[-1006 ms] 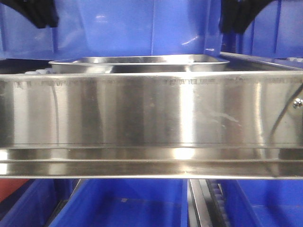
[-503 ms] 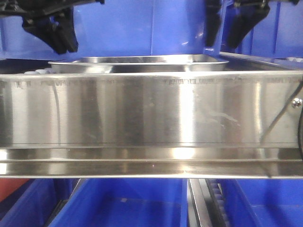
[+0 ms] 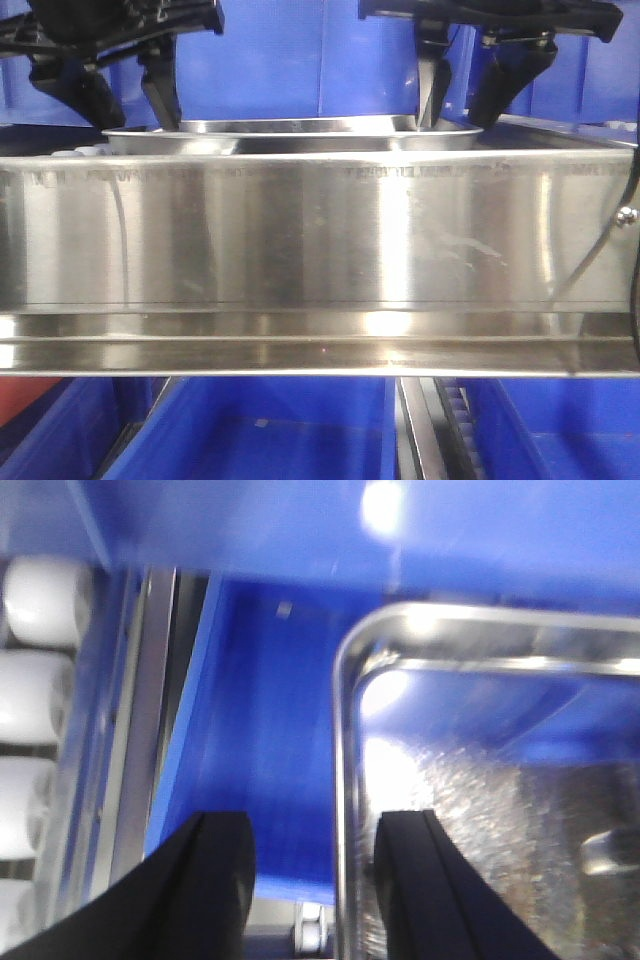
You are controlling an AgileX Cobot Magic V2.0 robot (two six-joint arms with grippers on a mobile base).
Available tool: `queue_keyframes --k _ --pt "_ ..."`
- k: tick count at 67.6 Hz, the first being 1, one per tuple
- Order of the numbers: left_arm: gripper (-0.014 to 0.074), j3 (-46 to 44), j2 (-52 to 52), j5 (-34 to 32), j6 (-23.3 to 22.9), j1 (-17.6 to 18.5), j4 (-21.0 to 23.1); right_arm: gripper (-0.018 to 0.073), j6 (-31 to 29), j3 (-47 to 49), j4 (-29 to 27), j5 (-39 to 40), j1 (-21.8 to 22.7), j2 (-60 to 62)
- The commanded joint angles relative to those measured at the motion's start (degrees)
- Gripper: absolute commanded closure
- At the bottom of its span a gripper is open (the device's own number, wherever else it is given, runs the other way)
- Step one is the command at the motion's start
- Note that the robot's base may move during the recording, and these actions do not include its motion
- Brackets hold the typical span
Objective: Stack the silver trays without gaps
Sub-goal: 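Lower both grippers onto opposite rims of the top silver tray, then close both grippers on the top silver tray's rims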
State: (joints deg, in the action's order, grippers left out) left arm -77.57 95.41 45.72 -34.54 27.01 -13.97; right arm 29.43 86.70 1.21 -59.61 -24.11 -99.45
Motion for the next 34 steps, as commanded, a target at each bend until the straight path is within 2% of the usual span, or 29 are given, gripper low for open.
queue_keyframes --k 1,34 --pt "0.0372 -0.3 0.5 -0.1 -0.5 0.3 -0.1 0.0388 0.0 0.4 0.4 0.2 0.0 0.0" --pt "0.0372 -0.2 1.5 0.1 -0.4 0.3 0.8 0.0388 0.0 0.4 0.2 0.1 0.0 -2.2"
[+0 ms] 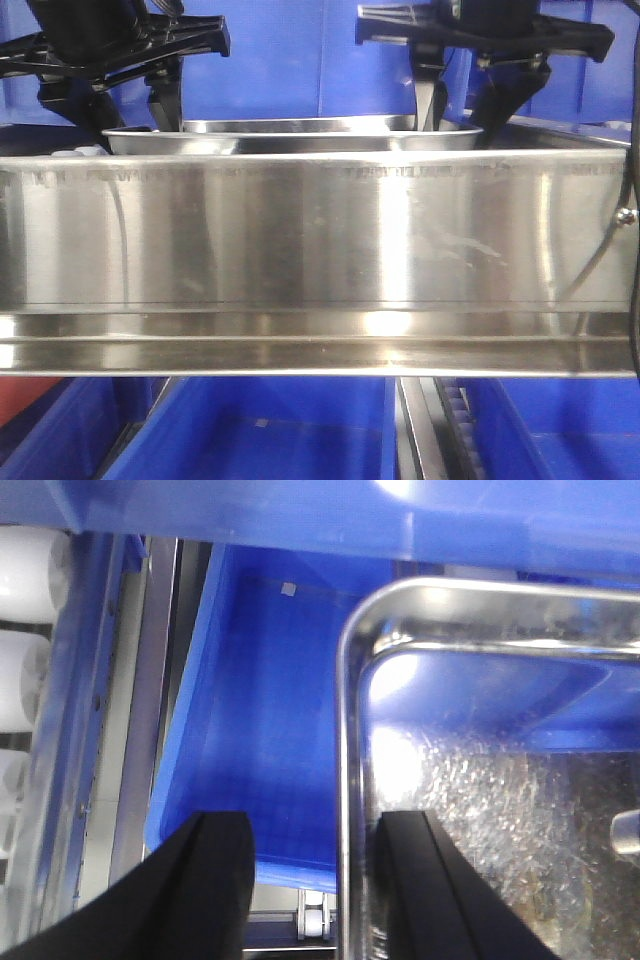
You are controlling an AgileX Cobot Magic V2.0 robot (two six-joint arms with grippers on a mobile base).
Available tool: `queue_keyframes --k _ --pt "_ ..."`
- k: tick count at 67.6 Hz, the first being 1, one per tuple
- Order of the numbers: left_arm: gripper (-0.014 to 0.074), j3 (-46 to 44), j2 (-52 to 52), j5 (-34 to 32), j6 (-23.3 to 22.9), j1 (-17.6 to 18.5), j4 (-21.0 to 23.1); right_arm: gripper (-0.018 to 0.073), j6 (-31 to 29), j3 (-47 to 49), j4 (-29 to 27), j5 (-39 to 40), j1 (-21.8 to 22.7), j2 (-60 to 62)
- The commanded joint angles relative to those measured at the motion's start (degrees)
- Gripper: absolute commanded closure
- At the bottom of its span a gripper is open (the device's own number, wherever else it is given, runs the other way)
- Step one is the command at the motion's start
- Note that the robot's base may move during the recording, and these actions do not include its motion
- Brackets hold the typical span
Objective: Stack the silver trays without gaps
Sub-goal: 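Close both grippers on the top silver tray's rims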
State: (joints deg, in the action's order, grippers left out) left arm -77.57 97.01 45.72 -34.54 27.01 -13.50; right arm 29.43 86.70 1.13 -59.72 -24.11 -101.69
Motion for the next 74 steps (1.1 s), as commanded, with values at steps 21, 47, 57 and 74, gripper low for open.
queue_keyframes --k 21,47,57,74 --pt "0.0375 0.4 0.1 1.6 -0.3 0.3 0.3 0.0389 0.0 0.4 0.2 1.2 0.0 0.0" --pt "0.0375 0.4 0.1 3.2 -0.2 0.3 1.3 0.0389 0.0 0.4 0.2 0.5 0.0 0.0" --pt "0.0375 0.4 0.1 3.8 -0.2 0.3 1.7 0.0389 0.0 0.4 0.1 -0.8 0.0 0.0" --pt "0.0375 0.4 0.1 5.9 -0.2 0.3 1.8 0.0389 0.0 0.4 -0.3 -1.4 0.0 0.0"
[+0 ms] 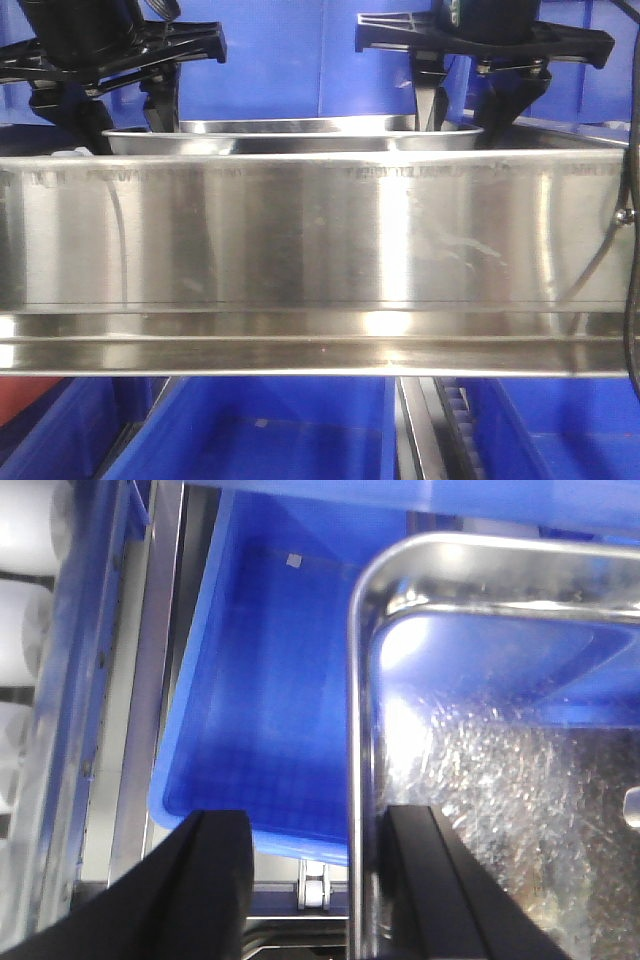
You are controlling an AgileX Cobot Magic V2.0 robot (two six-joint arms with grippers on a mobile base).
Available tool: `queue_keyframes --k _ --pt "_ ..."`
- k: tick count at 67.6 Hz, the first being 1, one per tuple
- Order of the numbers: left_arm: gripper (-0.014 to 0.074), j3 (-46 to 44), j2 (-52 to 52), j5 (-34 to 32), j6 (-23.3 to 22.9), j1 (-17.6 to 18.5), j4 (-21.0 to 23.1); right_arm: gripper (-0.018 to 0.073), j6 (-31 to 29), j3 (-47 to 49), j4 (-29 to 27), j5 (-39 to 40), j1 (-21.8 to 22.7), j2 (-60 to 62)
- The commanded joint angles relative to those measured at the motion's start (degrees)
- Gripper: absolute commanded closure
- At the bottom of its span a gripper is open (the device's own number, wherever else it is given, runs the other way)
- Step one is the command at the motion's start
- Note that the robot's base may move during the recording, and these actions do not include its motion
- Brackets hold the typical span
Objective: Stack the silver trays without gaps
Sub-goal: 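Close both grippers on the top silver tray's rims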
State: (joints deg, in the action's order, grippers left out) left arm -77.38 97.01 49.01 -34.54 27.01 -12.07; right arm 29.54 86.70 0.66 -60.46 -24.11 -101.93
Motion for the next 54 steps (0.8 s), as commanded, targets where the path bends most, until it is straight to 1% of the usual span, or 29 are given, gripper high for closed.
queue_keyframes --k 1,17,32,36,40,41,44,46,47,52,53,54 --pt "0.0375 0.2 0.1 2.6 -0.2 0.3 0.4 0.0389 -0.1 0.4 0.2 -0.6 0.0 0.3" --pt "0.0375 0.2 0.1 2.6 -0.2 0.3 1.4 0.0389 -0.1 0.4 0.2 -0.4 0.0 0.3" --pt "0.0375 0.2 0.1 2.6 -0.2 0.3 1.4 0.039 -0.1 0.4 0.2 -0.5 0.0 0.3" --pt "0.0375 0.2 0.1 2.6 -0.2 0.3 1.4 0.042 -0.1 0.4 0.2 -0.5 0.0 0.3" --pt "0.0382 0.2 0.1 2.6 -0.2 0.3 1.4 0.0478 -0.1 0.4 0.2 -0.4 0.0 0.3" --pt "0.0389 0.2 0.1 2.6 -0.2 0.3 1.4 0.0487 -0.1 0.4 0.2 -0.4 0.0 0.3" --pt "0.0418 0.2 0.1 2.6 -0.2 0.3 1.4 0.0551 -0.1 0.4 0.2 -0.2 0.0 0.3" --pt "0.0458 0.2 0.1 2.6 -0.2 0.3 1.4 0.0578 -0.1 0.4 0.2 0.1 0.0 0.3" --pt "0.0498 0.2 0.1 2.6 -0.2 0.3 1.4 0.0575 -0.1 0.4 0.2 0.1 0.0 0.3" --pt "0.0611 0.2 0.1 2.5 -0.2 0.3 1.4 0.0574 -0.1 0.4 0.2 0.5 0.0 0.3" --pt "0.063 0.2 0.1 2.4 -0.2 0.3 1.4 0.0574 -0.1 0.4 0.2 0.6 0.0 0.3" --pt "0.063 0.2 0.1 2.3 0.0 0.3 1.4 0.0574 -0.1 0.4 0.2 0.7 0.0 0.3"
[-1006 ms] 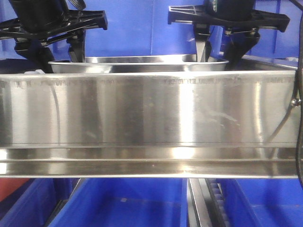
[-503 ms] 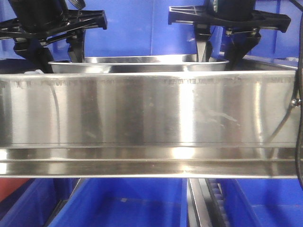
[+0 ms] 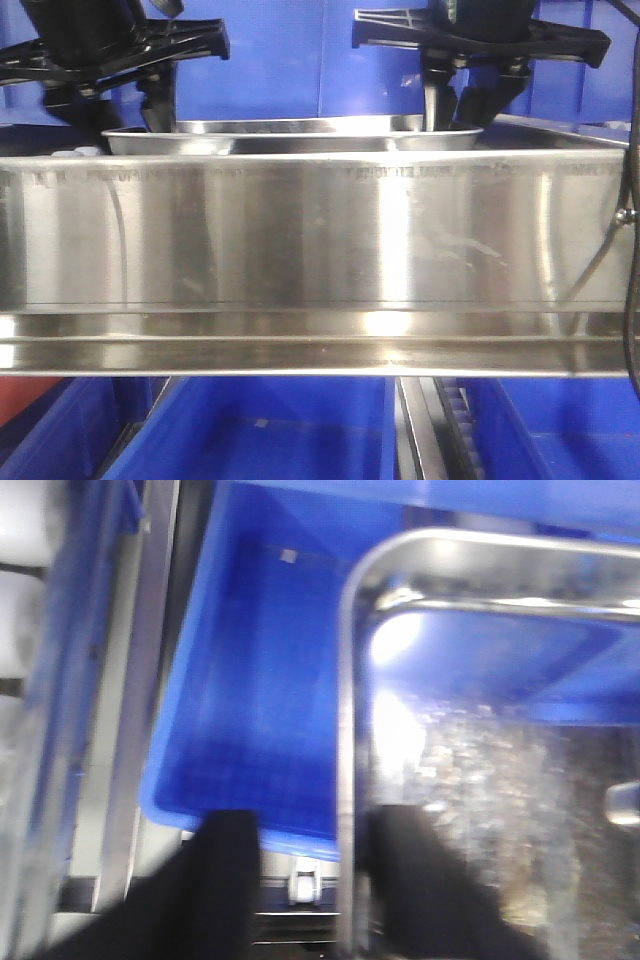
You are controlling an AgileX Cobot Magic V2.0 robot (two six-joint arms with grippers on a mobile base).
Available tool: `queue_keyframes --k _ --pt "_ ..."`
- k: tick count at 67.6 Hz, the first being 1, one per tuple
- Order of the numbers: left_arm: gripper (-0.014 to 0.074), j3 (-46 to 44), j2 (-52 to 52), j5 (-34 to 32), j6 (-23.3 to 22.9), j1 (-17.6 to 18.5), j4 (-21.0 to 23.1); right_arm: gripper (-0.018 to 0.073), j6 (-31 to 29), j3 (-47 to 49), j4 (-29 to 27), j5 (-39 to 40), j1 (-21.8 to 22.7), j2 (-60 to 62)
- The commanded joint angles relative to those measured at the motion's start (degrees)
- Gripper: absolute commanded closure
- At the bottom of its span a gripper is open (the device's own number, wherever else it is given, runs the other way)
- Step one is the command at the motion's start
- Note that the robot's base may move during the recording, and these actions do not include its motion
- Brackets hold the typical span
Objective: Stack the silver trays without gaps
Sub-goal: 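Close both grippers on the top silver tray's rims, then lift the silver tray with both grippers up off the stack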
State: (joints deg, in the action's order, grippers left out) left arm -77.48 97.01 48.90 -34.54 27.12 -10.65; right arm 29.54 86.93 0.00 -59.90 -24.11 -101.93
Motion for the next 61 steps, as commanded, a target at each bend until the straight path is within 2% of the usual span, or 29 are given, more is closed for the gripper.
queue_keyframes --k 1,15,26,39,48,55,61 --pt "0.062 0.3 0.1 2.4 0.0 0.2 0.0 0.0574 -0.1 0.2 0.8 0.3 0.0 0.3" --pt "0.0603 -0.5 -0.2 3.0 0.0 1.2 0.1 0.0574 -0.1 0.4 1.1 1.9 0.0 2.4" --pt "0.0607 -2.0 -2.1 3.7 -0.2 4.1 0.0 0.0574 -0.1 0.4 2.8 3.3 0.0 6.2" --pt "0.0607 -2.8 -6.7 3.6 -4.3 7.8 -1.3 0.0574 0.6 0.3 5.5 2.8 0.0 11.1" --pt "0.0607 -2.8 -10.9 3.5 -8.8 10.6 -5.5 0.0574 1.0 -1.7 7.2 3.1 -0.1 15.9" --pt "0.0607 -2.8 -14.2 3.7 -14.0 13.3 -12.1 0.0574 3.1 -5.2 10.2 3.5 -0.7 20.0" --pt "0.0607 -2.8 -16.3 4.0 -15.6 15.4 -14.5 0.0574 4.3 -9.0 11.4 5.0 -1.3 23.6"
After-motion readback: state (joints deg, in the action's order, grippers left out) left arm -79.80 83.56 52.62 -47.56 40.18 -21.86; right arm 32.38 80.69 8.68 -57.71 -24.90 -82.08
